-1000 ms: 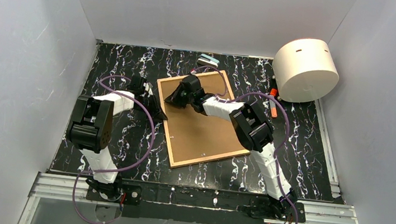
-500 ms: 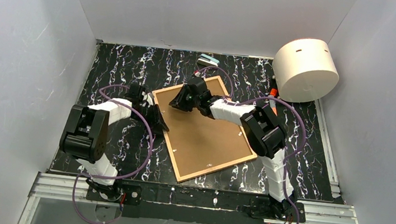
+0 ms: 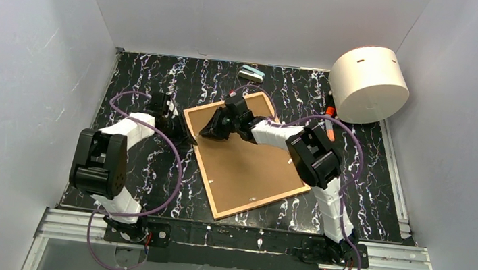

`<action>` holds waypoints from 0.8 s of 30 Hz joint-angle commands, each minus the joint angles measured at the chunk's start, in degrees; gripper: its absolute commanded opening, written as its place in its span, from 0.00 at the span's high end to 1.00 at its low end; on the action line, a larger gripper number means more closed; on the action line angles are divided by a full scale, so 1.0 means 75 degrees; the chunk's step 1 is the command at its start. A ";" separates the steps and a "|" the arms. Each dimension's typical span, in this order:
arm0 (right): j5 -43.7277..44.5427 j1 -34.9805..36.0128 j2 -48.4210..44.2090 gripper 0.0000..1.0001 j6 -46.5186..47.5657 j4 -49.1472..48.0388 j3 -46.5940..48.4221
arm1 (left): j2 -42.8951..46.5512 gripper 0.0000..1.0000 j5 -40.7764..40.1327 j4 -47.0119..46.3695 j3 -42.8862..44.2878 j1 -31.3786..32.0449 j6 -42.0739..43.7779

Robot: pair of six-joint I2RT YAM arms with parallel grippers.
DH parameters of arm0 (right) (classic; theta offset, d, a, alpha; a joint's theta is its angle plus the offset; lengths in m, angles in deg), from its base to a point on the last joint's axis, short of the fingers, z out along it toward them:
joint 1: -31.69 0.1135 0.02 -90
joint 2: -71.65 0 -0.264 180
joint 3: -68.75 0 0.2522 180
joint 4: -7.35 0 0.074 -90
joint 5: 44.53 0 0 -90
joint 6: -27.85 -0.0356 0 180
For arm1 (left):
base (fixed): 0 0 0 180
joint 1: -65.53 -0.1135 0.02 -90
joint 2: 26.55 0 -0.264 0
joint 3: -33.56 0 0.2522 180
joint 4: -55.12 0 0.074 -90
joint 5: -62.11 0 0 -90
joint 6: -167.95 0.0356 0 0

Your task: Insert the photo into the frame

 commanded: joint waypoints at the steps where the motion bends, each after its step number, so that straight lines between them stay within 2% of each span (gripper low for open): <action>1: -0.0507 0.0045 0.0248 0.74 -0.0130 -0.0130 0.0371 | -0.0103 0.71 0.0033 -0.0137 -0.0324 -0.0006 -0.0144; 12: -0.0584 0.0083 0.0854 0.87 -0.0088 0.0213 0.0756 | -0.0563 0.90 0.0136 -0.0213 -0.0634 -0.0006 -0.0230; 24: 0.0175 0.0197 0.1311 0.97 0.0362 0.1193 0.1235 | -0.0768 0.93 0.0190 -0.0140 -0.0706 -0.0006 -0.0249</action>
